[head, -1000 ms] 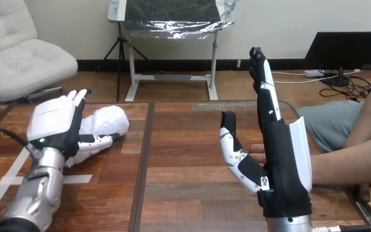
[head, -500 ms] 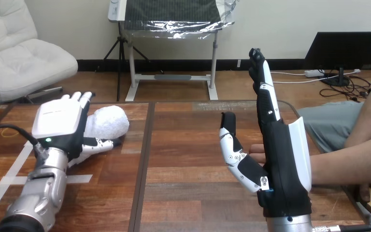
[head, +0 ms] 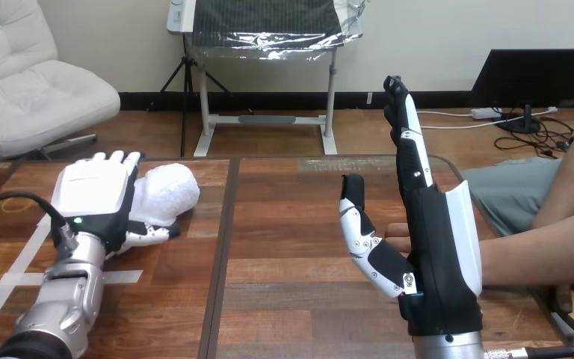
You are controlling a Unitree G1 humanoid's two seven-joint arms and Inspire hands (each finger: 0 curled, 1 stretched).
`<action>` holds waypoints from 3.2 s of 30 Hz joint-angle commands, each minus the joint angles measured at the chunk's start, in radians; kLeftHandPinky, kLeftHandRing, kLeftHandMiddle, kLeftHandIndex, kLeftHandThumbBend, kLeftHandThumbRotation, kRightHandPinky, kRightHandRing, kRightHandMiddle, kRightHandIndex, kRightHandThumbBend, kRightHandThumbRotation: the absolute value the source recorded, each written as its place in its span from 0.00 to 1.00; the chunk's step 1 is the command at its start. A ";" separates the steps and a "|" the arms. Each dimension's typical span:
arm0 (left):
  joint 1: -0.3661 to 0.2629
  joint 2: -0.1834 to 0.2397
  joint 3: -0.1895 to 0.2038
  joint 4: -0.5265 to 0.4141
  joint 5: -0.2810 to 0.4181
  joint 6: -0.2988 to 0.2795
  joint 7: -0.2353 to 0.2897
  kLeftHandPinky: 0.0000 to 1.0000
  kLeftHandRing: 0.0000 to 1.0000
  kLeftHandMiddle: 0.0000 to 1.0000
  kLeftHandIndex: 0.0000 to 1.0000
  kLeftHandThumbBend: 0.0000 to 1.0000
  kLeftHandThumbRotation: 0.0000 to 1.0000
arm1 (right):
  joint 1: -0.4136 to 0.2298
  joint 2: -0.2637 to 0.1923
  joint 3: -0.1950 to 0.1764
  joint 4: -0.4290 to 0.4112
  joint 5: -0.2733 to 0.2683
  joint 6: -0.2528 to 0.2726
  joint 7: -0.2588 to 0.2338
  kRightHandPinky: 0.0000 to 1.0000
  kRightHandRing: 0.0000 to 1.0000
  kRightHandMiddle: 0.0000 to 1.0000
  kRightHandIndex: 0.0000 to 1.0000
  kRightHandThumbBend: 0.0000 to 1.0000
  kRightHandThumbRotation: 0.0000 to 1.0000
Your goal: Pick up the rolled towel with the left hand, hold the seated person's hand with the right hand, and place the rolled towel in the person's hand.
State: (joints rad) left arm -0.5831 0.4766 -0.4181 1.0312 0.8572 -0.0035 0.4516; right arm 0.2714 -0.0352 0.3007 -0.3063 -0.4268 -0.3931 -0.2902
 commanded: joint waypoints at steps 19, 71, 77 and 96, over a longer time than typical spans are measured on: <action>-0.128 -0.010 -0.043 0.066 -0.004 0.072 -0.032 0.96 0.95 0.94 0.93 0.88 0.52 | -0.039 0.027 -0.021 -0.030 0.014 0.014 0.022 1.00 1.00 1.00 1.00 0.00 0.00; -0.193 -0.076 -0.111 0.230 -0.018 0.121 -0.004 0.82 0.85 0.87 0.87 0.78 0.43 | -0.028 0.014 -0.037 -0.058 0.021 0.029 0.059 1.00 1.00 1.00 1.00 0.00 0.00; -0.185 -0.075 -0.109 0.244 -0.033 0.098 0.020 0.74 0.75 0.77 0.79 0.75 0.39 | -0.028 0.012 -0.042 -0.057 0.027 0.024 0.068 1.00 1.00 1.00 1.00 0.00 0.00; -0.163 -0.062 -0.104 0.270 -0.084 0.005 0.085 0.41 0.46 0.52 0.61 0.71 0.11 | -0.023 0.010 -0.057 -0.063 0.048 0.023 0.093 1.00 1.00 1.00 1.00 0.00 0.00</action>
State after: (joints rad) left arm -0.7212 0.4111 -0.5227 1.2706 0.7797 0.0215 0.5260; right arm 0.2719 -0.0388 0.2585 -0.3166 -0.3947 -0.3619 -0.2010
